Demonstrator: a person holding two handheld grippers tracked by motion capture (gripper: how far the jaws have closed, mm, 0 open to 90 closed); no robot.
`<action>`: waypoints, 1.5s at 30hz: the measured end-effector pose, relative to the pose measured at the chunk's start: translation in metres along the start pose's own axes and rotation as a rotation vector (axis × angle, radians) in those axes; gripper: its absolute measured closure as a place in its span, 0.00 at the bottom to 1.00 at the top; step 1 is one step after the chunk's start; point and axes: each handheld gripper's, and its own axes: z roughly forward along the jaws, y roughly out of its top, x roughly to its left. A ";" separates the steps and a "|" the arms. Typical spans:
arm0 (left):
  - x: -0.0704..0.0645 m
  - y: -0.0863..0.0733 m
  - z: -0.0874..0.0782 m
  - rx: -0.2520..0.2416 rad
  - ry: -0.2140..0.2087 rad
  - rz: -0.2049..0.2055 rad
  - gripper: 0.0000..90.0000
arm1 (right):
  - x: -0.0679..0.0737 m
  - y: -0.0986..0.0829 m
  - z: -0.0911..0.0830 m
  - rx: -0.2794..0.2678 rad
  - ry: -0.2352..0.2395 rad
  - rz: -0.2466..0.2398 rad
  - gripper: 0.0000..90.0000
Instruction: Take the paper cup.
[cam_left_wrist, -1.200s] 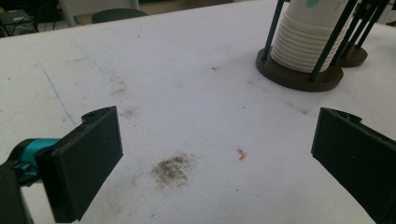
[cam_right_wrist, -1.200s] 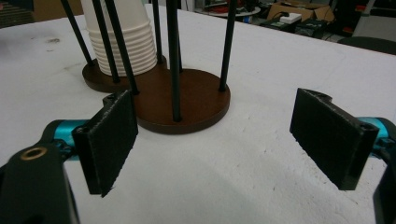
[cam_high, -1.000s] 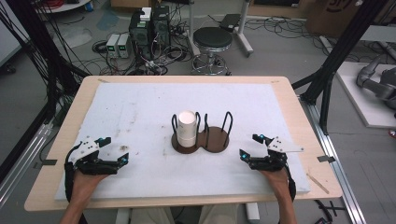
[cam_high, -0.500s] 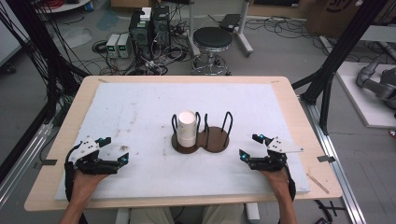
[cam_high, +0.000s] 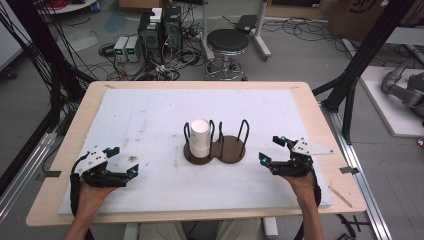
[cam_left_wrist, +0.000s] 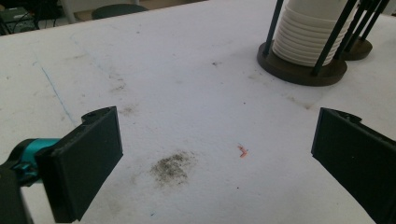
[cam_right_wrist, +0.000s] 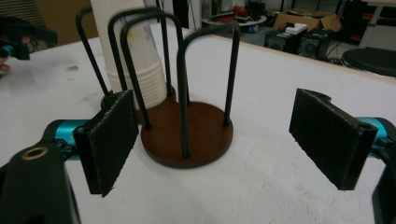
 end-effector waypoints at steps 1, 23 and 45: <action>0.000 0.000 0.000 -0.001 -0.001 -0.001 0.02 | 0.000 0.008 -0.001 -0.001 0.002 -0.011 0.18; 0.000 0.000 0.000 0.003 -0.003 -0.002 0.02 | 0.007 0.122 0.020 0.091 0.143 -0.142 0.18; 0.000 0.000 0.001 0.009 -0.011 0.000 0.02 | 0.042 0.169 0.126 0.356 0.345 -0.281 0.18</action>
